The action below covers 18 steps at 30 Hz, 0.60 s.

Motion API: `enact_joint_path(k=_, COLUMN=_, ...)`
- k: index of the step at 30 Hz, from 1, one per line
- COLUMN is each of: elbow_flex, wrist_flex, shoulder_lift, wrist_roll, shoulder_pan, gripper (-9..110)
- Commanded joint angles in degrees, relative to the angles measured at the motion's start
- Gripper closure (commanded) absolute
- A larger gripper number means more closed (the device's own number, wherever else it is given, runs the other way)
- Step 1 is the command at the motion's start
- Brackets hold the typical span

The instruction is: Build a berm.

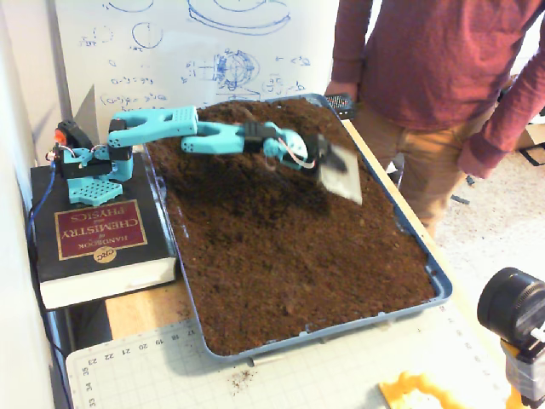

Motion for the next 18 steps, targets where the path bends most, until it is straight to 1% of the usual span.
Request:
enact_joint_path(k=1, elbow_flex=-7.5, wrist_flex=1.8, shoulder_lift=4.6, wrist_roll=-4.0, shoulder_pan=3.7, gripper=101)
enact_joint_path(k=6, elbow_flex=-7.8, wrist_flex=1.8, shoulder_lift=4.6, wrist_roll=-4.2, shoulder_pan=6.7, gripper=101)
enact_joint_path(k=11, elbow_flex=-7.9, wrist_flex=1.5, shoulder_lift=3.7, wrist_roll=-3.2, shoulder_pan=6.6, gripper=101)
enact_joint_path(k=14, elbow_flex=-7.9, wrist_flex=-1.7, shoulder_lift=2.0, wrist_roll=1.8, shoulder_pan=6.2, gripper=101)
enact_joint_path(k=18, elbow_flex=-7.7, wrist_flex=-10.0, shoulder_lift=-1.1, wrist_roll=8.2, shoulder_pan=4.8, gripper=101)
